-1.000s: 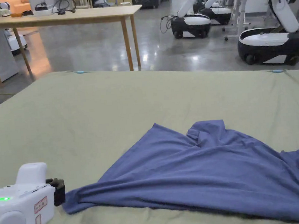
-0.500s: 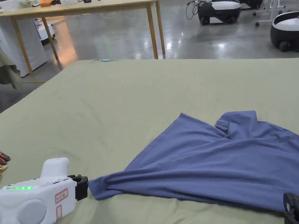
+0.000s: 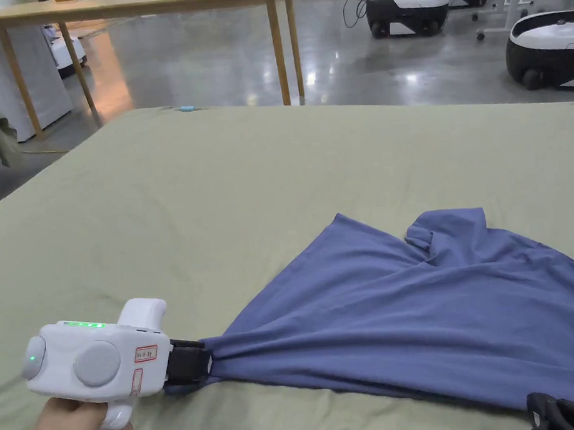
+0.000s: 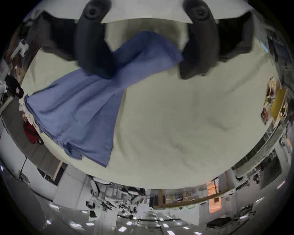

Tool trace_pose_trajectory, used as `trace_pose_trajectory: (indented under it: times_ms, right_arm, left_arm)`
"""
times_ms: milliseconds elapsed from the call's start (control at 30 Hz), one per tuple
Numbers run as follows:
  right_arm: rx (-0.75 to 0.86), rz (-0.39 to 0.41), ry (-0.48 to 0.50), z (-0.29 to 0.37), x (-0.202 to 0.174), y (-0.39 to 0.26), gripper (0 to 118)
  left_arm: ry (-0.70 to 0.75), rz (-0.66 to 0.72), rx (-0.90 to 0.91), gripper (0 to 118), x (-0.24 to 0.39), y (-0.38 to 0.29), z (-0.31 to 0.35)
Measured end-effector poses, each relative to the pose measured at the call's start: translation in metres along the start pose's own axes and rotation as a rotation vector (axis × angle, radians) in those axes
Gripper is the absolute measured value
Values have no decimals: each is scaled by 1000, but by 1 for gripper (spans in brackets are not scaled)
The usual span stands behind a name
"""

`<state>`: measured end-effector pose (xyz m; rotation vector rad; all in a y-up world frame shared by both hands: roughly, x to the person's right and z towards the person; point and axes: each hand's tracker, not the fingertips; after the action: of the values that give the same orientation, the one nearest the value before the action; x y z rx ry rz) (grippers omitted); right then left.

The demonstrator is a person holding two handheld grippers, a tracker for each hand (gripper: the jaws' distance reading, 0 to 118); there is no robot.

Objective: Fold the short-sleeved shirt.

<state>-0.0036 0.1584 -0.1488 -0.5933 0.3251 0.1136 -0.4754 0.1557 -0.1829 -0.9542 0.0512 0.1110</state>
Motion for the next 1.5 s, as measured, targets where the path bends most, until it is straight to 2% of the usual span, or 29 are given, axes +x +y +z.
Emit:
trace_pose_trajectory:
  times_ms: [67,100,167,300,400,500,600,667,800,833,867,900,933,1000,1033,1133,1200,1267,1300,1333,1367,1400,1433,1500]
  right_arm:
    - [-9,-3,-6,-3,5,-2,1]
    - [-17,-3,-6,-4,7,-2,1]
    - [-29,-7,-14,-9,12,-2,1]
    - [-28,-22,-27,-22,28,15,1]
    - [-21,3,-29,-47,49,44,1]
    - [-45,8,-16,-87,77,88,1]
    - [-76,48,-35,-133,100,132,1]
    - [-100,47,-48,-167,116,158,1]
    - [-226,60,-74,-229,147,188,3]
    - [-277,56,-82,-243,154,192,20]
    - [-334,52,-89,-257,162,194,62]
    - [-393,54,-105,-267,165,193,117]
    - [-300,80,-73,-270,166,196,117]
    - [-354,63,-129,-283,170,202,105]
    - [-362,51,-144,-280,166,195,104]
    - [-401,28,-96,-291,160,198,101]
    - [-405,50,-94,-305,158,193,95]
    - [-454,130,-109,-314,145,186,88]
    - [-448,132,-104,-319,148,187,76]
    - [-456,120,-98,-315,145,191,57]
    - [-450,116,-83,-309,141,195,23]
    - [-429,153,-98,-302,134,198,2]
    - [-396,217,-151,-291,130,199,2]
    - [-403,211,-68,-268,125,203,2]
  left_arm:
    - [-59,-8,19,23,6,0,5]
    - [-78,-4,33,4,9,1,7]
    - [-18,-53,45,4,18,2,8]
    - [-24,-53,36,4,18,3,6]
    - [-21,-47,43,4,21,2,6]
    - [-11,-51,60,4,23,1,2]
    - [-25,-31,75,4,23,2,-1]
    - [-25,-24,82,4,25,3,0]
    - [-30,-8,90,4,28,6,1]
    - [-30,-3,88,4,28,8,1]
    - [-32,2,89,4,28,8,1]
    - [-36,4,89,4,28,8,1]
    - [-37,2,88,4,29,8,1]
    - [-38,1,87,4,28,10,-1]
    - [-39,6,88,4,28,10,-2]
    - [-42,12,83,4,20,12,-12]
    - [-44,13,78,4,20,13,-15]
    - [-37,11,76,4,24,13,-16]
    - [-36,13,75,4,24,13,-17]
    - [-37,20,72,4,23,13,-17]
    - [-35,28,71,4,23,13,-16]
    - [-35,31,69,4,23,13,-16]
    - [-34,29,67,4,24,14,-15]
    - [-27,26,65,4,26,16,-9]
